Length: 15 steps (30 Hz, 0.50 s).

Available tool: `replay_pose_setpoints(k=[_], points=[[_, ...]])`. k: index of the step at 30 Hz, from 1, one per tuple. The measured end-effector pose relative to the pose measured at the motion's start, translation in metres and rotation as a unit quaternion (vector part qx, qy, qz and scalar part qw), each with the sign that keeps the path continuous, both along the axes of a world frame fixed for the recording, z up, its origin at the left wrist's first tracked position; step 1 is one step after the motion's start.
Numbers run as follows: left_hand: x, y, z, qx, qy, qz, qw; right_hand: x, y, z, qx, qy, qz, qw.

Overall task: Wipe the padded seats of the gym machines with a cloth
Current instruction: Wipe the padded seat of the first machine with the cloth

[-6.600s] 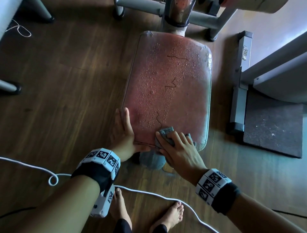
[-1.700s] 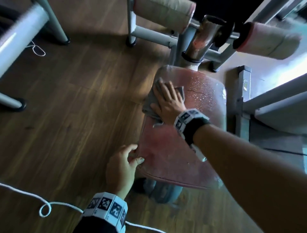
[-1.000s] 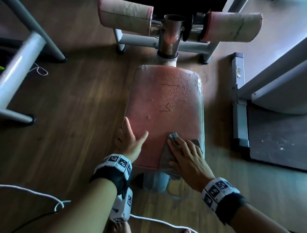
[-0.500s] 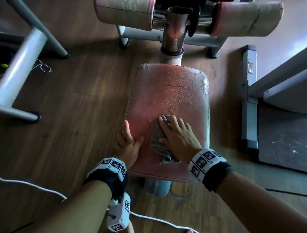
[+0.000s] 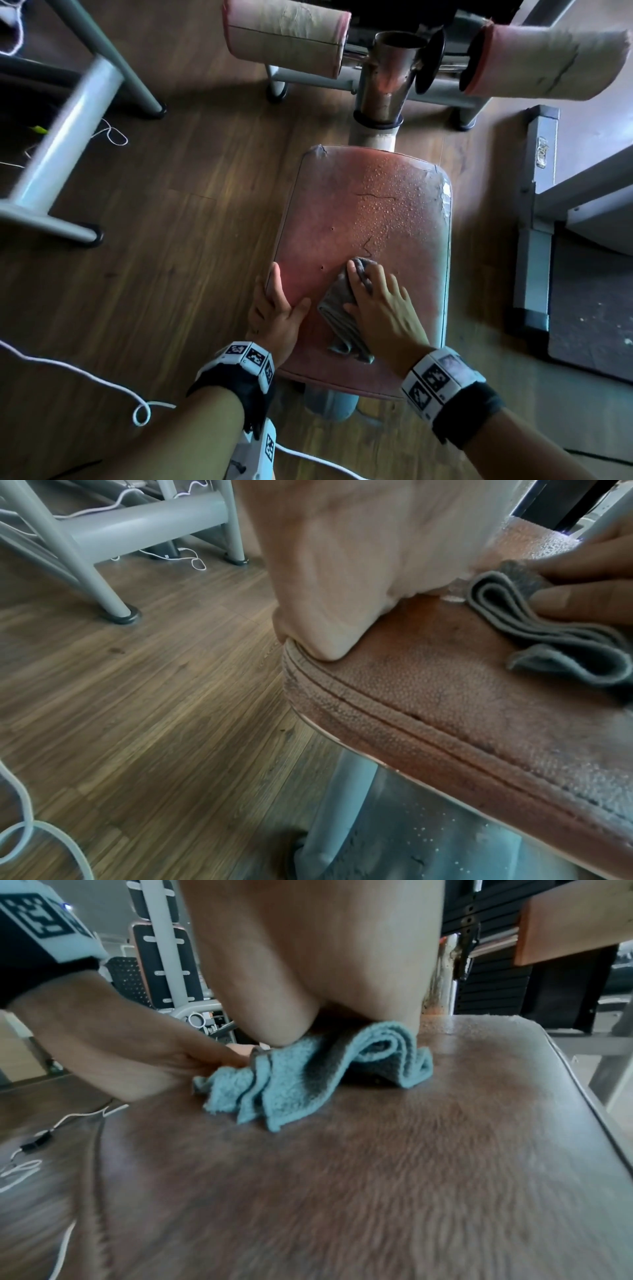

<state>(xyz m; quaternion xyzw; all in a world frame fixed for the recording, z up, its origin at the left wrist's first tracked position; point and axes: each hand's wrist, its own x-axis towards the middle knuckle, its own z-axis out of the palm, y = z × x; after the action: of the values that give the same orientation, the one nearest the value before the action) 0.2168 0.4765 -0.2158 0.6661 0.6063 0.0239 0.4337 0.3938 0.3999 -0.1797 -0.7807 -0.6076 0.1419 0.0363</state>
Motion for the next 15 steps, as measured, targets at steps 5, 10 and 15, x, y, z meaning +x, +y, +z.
replay_pose_setpoints(k=[5, 10, 15], points=[[0.000, 0.001, 0.000, -0.001, 0.002, -0.008, 1.000, 0.001, 0.001, -0.002, -0.002, -0.004, -0.009, 1.000], [0.000, 0.001, 0.004, -0.001, 0.009, -0.016, 1.000, -0.002, 0.003, -0.001, -0.008, -0.011, -0.029, 0.999], [0.003, 0.002, 0.007, -0.022, 0.027, -0.010, 0.999, -0.009, -0.009, 0.001, -0.001, -0.020, -0.032, 0.999]])
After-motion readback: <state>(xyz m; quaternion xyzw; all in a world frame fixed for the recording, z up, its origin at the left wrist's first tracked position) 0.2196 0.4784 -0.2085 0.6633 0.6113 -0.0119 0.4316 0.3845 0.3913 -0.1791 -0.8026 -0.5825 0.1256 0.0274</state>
